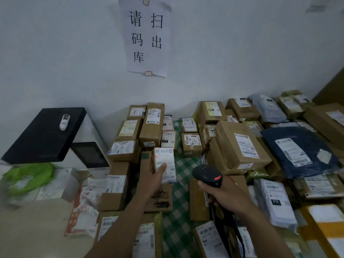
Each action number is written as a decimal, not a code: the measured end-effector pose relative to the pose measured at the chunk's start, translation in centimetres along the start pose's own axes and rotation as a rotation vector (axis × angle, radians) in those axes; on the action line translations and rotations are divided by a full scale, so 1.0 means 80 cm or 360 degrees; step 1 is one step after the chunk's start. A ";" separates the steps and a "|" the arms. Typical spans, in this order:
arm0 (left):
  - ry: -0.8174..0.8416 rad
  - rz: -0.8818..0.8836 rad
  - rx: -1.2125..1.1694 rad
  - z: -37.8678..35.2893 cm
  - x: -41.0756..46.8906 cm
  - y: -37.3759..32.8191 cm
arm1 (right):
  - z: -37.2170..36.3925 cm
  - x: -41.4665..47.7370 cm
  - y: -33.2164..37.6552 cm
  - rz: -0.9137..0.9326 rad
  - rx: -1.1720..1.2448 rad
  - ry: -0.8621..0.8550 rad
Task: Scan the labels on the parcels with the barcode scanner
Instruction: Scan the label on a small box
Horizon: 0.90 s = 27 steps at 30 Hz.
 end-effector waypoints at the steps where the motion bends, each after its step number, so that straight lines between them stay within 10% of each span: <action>1: -0.0037 0.0000 0.0081 0.010 0.009 0.001 | -0.004 0.004 -0.001 0.0004 0.0000 0.0010; 27: -0.0687 -0.0408 0.1004 0.010 0.111 -0.007 | -0.016 0.029 -0.029 -0.0036 0.0069 0.0021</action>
Point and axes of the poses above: each hand's wrist, its own x-axis towards the middle knuckle, its own z-axis out of the back of the hand, y = z × x, the point moved 2 cm from there along x, towards the middle knuckle, and after that the axes turned 14 degrees about z, right-handed, at the moved point
